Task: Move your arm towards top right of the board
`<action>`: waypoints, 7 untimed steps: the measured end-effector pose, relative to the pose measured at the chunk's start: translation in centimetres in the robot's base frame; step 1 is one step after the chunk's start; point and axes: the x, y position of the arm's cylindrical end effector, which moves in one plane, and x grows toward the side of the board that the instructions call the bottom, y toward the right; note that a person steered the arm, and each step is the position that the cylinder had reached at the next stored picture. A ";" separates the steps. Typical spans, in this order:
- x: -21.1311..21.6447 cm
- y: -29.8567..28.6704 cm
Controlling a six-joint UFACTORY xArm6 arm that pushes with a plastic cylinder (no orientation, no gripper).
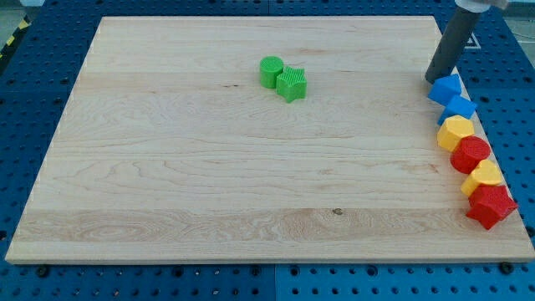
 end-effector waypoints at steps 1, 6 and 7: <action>0.2 0.0; -5.4 -6.9; -5.1 -9.4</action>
